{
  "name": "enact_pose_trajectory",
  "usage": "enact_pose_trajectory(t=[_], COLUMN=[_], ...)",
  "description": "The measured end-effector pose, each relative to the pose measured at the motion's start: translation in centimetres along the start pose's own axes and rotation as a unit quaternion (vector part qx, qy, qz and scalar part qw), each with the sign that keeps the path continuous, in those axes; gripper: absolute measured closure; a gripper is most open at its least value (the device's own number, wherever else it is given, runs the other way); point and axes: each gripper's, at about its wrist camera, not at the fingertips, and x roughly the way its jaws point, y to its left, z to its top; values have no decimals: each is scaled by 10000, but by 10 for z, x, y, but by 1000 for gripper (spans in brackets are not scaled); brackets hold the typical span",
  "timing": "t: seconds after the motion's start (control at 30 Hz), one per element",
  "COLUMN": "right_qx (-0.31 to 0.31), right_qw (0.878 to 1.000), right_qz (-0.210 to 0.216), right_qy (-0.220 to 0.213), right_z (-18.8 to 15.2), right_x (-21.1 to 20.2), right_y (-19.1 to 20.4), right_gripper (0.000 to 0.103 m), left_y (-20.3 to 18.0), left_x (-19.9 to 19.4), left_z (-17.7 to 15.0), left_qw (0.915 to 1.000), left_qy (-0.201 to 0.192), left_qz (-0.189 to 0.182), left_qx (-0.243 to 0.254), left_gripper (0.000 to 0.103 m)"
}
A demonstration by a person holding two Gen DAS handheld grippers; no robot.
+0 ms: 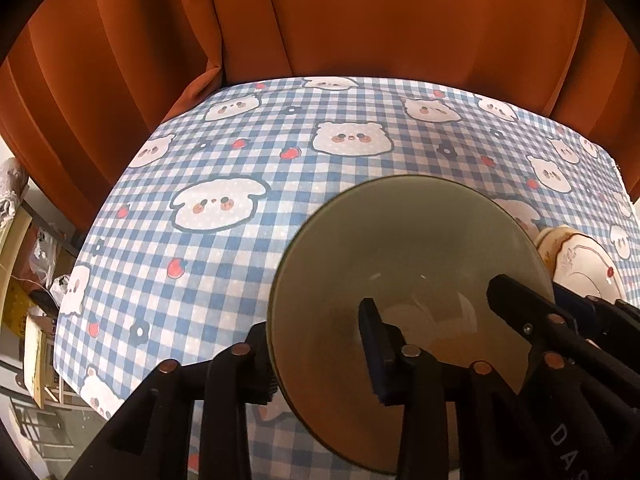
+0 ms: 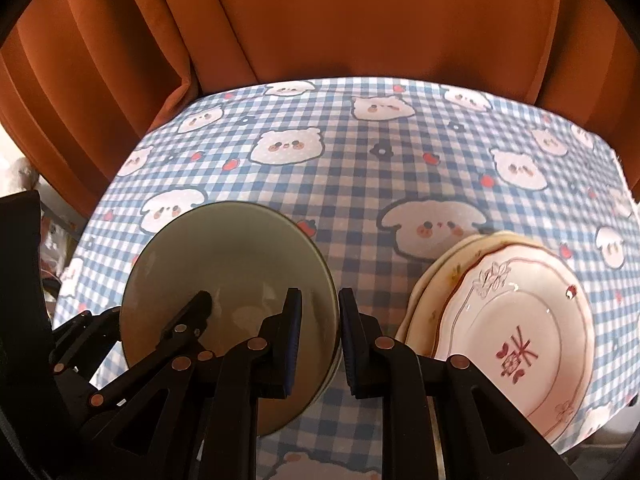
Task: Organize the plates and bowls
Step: 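Carry the nested bowls with both grippers over the red-rimmed plate stack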
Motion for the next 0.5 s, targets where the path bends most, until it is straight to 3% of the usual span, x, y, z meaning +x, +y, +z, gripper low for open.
enact_pose_trajectory(t=[0.1,0.17,0.23,0.3,0.5], right_qx=[76,142,212,368,737], right_qw=[9999,9997,9995,9990,9968], right_qz=[129,179,186,208,222], right_qy=[75,98,108,166,210], right_z=[-3,-5,-7,-8,-7], right_x=[0,-1,-2,-3,-2], right_y=[-2,-4,-7,-12,-24], right_gripper=[80,80,72,52,46], left_y=[0,0,1,3,8], left_x=[-3,-5,-6,-5,4], left_z=[-3,-5,-5,-4,2], left_qw=[10000,10000,10000,9999,9992], left_qy=[27,16,26,46,144], left_qz=[-36,-18,-59,-116,-369], left_qx=[11,-12,-61,-120,-98], left_gripper=[61,48,45,40,34])
